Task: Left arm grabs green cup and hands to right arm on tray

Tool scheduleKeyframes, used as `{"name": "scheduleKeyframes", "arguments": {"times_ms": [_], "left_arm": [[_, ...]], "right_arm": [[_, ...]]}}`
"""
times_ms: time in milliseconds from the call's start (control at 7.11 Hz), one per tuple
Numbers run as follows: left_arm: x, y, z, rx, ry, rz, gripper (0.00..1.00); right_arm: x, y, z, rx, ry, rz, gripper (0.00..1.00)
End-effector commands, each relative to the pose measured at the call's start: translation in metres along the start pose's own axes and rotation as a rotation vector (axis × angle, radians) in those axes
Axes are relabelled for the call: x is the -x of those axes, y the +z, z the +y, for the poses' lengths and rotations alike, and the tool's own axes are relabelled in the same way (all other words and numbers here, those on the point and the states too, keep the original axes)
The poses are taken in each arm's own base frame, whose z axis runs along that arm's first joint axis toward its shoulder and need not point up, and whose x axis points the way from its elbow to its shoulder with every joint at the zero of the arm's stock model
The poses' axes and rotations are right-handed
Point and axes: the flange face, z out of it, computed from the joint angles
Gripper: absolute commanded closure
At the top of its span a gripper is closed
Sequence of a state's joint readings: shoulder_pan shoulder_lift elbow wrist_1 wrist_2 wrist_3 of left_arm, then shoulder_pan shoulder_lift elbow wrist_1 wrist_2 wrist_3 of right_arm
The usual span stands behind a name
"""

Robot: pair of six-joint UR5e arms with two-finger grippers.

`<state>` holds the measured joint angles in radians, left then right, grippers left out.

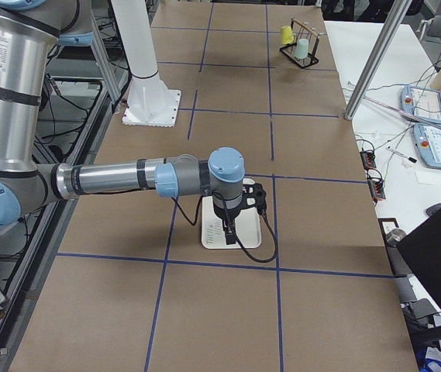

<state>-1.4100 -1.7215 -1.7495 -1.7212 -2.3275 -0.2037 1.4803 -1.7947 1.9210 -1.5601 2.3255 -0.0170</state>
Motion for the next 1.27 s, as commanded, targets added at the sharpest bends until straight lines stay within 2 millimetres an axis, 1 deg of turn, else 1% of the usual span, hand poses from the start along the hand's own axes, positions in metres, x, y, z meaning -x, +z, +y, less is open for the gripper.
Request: {"name": "scheduleKeyframes", "arguments": {"times_ms": [0,141,281,422,562,703,844,1125], "left_arm": [[-0.105,0.030,-0.057,-0.010,-0.030,0.005,0.00],[-0.144,0.053,-0.080,-0.029,-0.070,-0.055,0.00],[-0.176,0.078,-0.102,-0.059,-0.131,-0.121,0.00],[-0.204,0.102,-0.119,-0.085,-0.133,-0.151,0.00],[-0.201,0.126,-0.134,-0.120,-0.161,-0.161,0.00],[-0.198,0.143,-0.150,-0.146,-0.204,-0.148,0.00],[-0.197,0.152,-0.165,-0.168,-0.212,-0.171,0.00],[-0.203,0.168,-0.188,-0.166,-0.222,-0.211,0.00]], "right_arm": [[0.000,0.000,-0.001,-0.001,-0.001,0.000,0.00],[0.000,0.000,-0.001,0.000,0.000,0.000,0.00],[0.000,0.000,-0.001,0.000,0.000,0.000,0.00],[-0.001,0.001,0.000,0.002,0.002,0.000,0.00],[-0.001,0.001,0.000,0.002,0.002,0.000,0.00],[-0.001,0.001,0.000,0.002,0.002,0.000,0.00],[-0.001,0.001,0.000,0.003,0.003,0.000,0.00],[-0.001,0.001,0.000,0.003,0.003,0.000,0.00]]}}
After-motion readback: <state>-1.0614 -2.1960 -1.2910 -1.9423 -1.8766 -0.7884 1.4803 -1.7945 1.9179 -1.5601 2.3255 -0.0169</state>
